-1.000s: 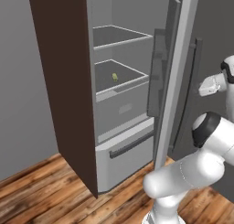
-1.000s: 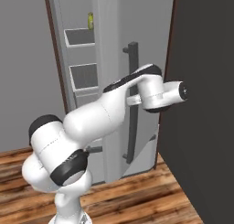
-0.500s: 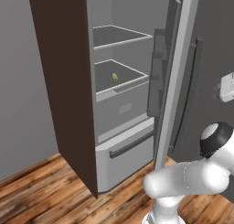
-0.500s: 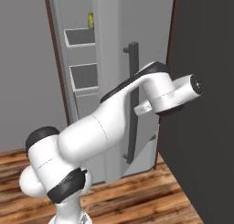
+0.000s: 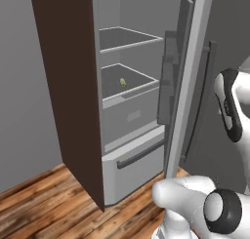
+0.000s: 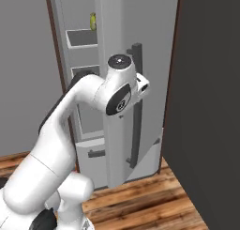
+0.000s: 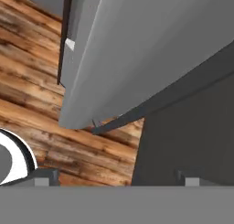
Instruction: Retrieve the butter from the fridge and place it on a plate on the dining table. Then retrieve the butter knife by the fridge and place it near the plate.
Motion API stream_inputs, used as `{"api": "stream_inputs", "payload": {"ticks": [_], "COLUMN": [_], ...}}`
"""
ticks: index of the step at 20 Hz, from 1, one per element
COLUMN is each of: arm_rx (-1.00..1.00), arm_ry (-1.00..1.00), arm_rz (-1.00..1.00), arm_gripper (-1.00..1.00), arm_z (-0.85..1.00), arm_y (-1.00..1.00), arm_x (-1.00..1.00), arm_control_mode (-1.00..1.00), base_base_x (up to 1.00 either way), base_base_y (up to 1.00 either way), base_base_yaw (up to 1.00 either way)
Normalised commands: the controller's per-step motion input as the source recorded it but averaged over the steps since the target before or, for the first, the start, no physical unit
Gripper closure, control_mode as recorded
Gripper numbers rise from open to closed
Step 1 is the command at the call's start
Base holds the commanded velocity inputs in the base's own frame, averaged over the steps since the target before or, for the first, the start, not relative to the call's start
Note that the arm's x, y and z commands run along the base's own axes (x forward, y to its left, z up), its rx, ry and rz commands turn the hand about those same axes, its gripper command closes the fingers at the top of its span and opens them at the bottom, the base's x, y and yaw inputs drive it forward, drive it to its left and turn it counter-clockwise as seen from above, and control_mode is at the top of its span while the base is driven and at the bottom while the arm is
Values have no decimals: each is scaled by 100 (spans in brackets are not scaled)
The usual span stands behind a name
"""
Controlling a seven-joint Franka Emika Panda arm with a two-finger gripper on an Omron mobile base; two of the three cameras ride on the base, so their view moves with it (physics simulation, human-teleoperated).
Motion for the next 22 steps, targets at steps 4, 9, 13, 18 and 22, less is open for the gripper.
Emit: {"api": "stream_inputs", "payload": {"ticks": [4, 9, 13, 18, 22], "arm_rx": [-53, -48, -46, -29, -18], "arm_ry": [19, 9, 14, 15, 2], "arm_rz": [-26, -22, -30, -18, -19], "arm_gripper": [-100, -100, -100, -100, -100], "arm_z": [0, 2, 22, 7, 0], "arm_y": [93, 91, 66, 72, 72], "arm_x": [7, 17, -2, 24, 24], "arm_control_mode": [-100, -100, -100, -100, -100], "base_base_x": [0, 0, 0, 0, 0], "base_base_y": [0, 0, 0, 0, 0], "base_base_yaw": [0, 0, 0, 0, 0]}}
